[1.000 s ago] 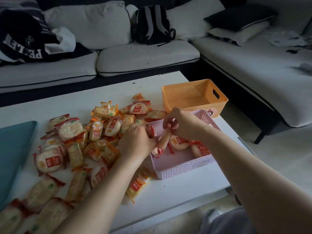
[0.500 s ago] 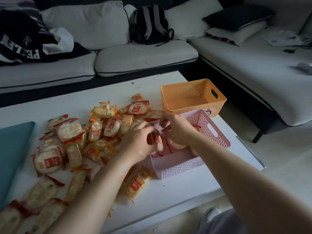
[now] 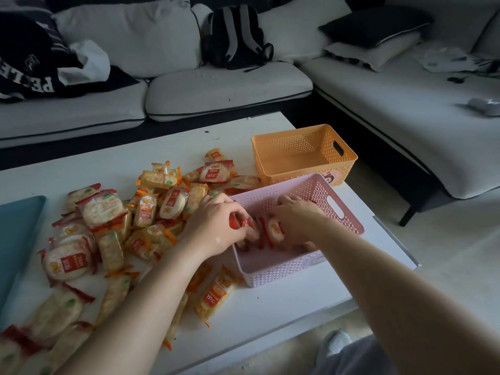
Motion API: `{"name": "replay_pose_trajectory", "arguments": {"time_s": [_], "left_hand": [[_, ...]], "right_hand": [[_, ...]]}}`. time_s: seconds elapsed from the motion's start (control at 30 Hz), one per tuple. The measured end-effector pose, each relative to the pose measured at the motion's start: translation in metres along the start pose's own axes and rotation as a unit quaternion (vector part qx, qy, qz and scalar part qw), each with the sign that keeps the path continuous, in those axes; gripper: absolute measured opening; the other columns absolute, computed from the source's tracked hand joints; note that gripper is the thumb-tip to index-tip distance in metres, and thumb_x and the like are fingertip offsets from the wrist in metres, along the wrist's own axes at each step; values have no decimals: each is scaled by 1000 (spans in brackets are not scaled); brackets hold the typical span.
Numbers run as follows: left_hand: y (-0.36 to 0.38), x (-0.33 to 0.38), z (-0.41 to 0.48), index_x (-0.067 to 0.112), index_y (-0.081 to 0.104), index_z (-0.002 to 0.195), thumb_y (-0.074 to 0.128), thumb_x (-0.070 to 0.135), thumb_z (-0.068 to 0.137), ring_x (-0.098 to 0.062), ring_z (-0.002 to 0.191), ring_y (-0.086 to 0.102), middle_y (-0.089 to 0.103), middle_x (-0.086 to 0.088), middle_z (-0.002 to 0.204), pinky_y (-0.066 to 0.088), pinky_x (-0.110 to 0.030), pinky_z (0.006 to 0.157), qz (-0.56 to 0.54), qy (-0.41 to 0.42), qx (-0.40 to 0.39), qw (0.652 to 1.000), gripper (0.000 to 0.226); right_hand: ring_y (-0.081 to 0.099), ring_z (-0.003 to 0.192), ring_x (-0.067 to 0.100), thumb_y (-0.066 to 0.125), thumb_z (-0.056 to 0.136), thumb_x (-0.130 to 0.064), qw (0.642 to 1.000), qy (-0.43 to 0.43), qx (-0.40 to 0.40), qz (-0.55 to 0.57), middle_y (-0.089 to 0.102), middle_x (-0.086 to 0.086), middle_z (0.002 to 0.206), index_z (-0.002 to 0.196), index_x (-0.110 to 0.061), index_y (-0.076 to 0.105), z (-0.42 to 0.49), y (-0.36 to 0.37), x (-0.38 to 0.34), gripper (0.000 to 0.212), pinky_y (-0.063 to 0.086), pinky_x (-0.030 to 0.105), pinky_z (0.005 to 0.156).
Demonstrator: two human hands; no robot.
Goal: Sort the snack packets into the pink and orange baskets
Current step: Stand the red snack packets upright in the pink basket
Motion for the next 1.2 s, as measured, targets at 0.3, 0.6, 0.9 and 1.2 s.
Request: {"name": "replay_pose_trajectory", "arguments": {"time_s": [0.3, 0.6, 0.9, 1.2], "left_hand": [[-1, -1, -4, 42, 39, 144, 79, 38, 78, -18, 113, 46, 57, 12, 119, 41, -37, 88, -44, -2, 26, 999, 78], [8, 11, -2, 45, 58, 128, 48, 74, 81, -20, 130, 33, 42, 21, 142, 30, -49, 107, 108, 43, -37, 992, 56], [3, 28, 10, 46, 54, 126, 63, 65, 74, -18, 128, 31, 40, 17, 137, 24, -43, 101, 125, 45, -44, 990, 56], [-2, 27, 9, 42, 48, 134, 66, 63, 76, -19, 128, 32, 39, 13, 140, 27, -43, 104, 106, 28, -38, 993, 64]], "right_hand": [[71, 93, 11, 93, 62, -24, 901, -4, 79, 427, 74, -7, 106, 118, -19, 70, 1, -17, 0, 61, 59, 37, 90], [69, 99, 19, 86, 73, -8, 930, 9, 41, 366, 74, 3, 107, 112, -11, 73, -6, -25, 1, 41, 56, 33, 92], [65, 93, 26, 62, 87, -41, 987, 127, 33, 87, 64, 7, 109, 107, -15, 60, -12, -4, 40, 33, 58, 36, 72], [57, 54, 20, 61, 95, -31, 944, 144, 159, 252, 61, 7, 66, 66, -11, 58, -15, -26, 46, 35, 52, 33, 52]]}}
Point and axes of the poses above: each hand's wrist, its own z-axis towards the middle knuckle, its own y-axis out of the palm, x = y × z, the point moved 5 cm from there along z, towards the middle knuckle
